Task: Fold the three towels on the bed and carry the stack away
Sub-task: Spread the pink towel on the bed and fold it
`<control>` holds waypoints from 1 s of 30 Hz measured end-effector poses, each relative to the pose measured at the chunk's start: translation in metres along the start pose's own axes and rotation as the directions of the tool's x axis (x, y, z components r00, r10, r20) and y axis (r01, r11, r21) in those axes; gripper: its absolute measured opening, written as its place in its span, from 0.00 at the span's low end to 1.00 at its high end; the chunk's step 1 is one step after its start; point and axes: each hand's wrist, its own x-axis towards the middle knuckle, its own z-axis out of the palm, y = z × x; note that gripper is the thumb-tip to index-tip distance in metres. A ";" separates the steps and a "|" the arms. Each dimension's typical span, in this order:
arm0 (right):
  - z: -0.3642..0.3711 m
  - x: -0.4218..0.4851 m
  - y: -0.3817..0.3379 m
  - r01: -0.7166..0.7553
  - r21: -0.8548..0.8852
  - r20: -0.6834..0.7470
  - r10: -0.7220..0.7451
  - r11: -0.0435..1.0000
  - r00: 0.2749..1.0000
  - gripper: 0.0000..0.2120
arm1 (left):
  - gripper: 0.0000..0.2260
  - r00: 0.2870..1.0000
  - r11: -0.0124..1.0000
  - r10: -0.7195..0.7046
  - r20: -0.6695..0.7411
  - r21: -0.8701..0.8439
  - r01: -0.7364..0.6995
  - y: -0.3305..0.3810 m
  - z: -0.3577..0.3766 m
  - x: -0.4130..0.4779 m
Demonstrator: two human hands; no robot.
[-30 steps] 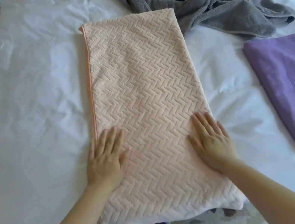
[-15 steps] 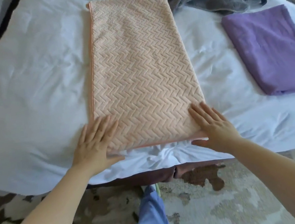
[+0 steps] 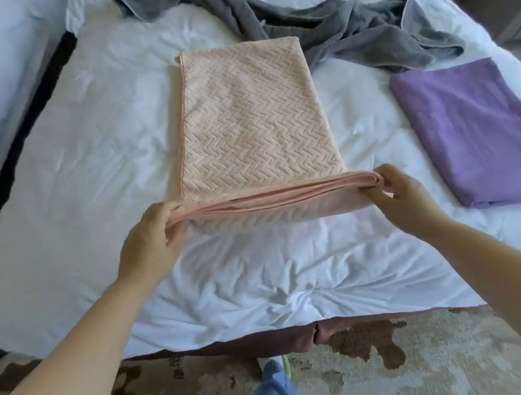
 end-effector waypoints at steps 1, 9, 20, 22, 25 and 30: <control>-0.004 0.017 -0.007 -0.018 0.038 -0.033 0.019 0.999 0.999 0.04 | 0.12 0.998 0.995 -0.059 -0.033 -0.077 0.056 0.001 -0.003 0.020; 0.013 0.180 -0.037 -0.246 0.215 -0.143 0.280 0.945 0.949 0.14 | 0.07 0.941 0.905 -0.337 -0.043 -0.292 0.310 -0.013 0.020 0.199; 0.082 0.307 0.010 -0.392 0.057 -0.029 0.394 0.918 0.919 0.15 | 0.16 0.858 0.877 -0.480 0.183 0.140 0.461 -0.078 0.109 0.301; 0.089 0.308 0.016 -0.417 0.000 -0.007 0.417 0.909 0.909 0.16 | 0.17 0.840 0.861 -0.504 0.202 0.199 0.468 -0.077 0.113 0.302; 0.086 0.305 0.011 -0.433 -0.046 -0.062 0.430 0.900 0.901 0.16 | 0.15 0.883 0.872 -0.465 0.066 0.207 0.444 -0.067 0.105 0.302; 0.095 0.267 -0.030 0.075 -0.355 -0.065 -0.105 0.932 0.992 0.24 | 0.18 0.973 0.953 0.231 0.016 0.199 -0.230 -0.026 0.098 0.280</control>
